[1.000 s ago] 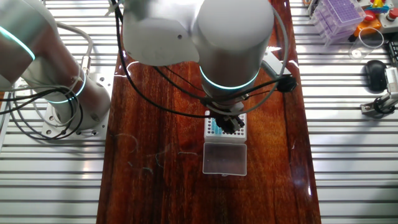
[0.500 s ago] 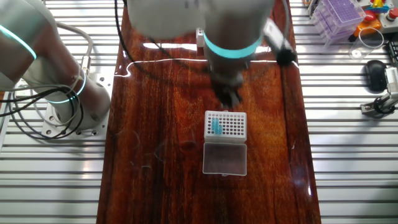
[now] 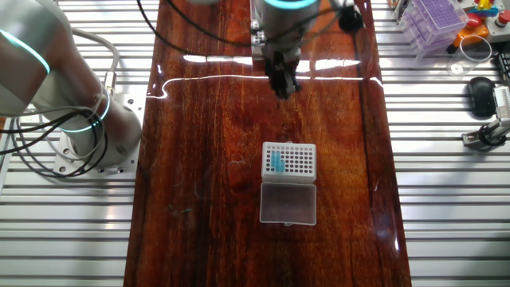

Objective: Transfer all medium pipette tips from one holder to another

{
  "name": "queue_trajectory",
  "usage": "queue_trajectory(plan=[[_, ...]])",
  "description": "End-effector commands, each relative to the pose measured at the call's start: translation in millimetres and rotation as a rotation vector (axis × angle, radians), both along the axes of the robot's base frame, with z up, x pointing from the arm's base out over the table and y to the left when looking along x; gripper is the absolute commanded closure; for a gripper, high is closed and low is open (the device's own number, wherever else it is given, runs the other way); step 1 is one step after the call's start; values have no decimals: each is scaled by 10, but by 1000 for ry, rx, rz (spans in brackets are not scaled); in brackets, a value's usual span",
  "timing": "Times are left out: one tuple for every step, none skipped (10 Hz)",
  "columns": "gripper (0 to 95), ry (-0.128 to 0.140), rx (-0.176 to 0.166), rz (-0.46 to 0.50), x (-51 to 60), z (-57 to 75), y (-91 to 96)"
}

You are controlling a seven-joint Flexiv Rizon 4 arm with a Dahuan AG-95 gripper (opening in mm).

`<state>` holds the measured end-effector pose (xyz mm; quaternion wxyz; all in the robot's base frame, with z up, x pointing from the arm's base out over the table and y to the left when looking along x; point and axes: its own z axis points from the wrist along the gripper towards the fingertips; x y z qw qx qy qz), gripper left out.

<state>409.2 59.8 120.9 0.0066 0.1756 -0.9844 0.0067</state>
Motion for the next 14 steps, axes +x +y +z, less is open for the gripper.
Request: queue_trajectory(plan=[[950,56,15,234,3,-5,4],[950,65,26,267,3,-5,4],[950,65,32,280,3,-5,4],[950,63,51,287,3,-5,4],[950,64,51,275,3,-5,4],[950,62,52,268,3,-5,4],[950,61,58,254,3,-5,4],[950,78,53,239,3,-5,4],[950,79,72,237,57,-13,131],[950,76,84,205,157,-46,545],[950,71,79,168,195,-73,900],[950,66,72,120,214,-79,1268],[950,52,64,74,205,-98,1644],[950,37,53,28,182,-151,1974]])
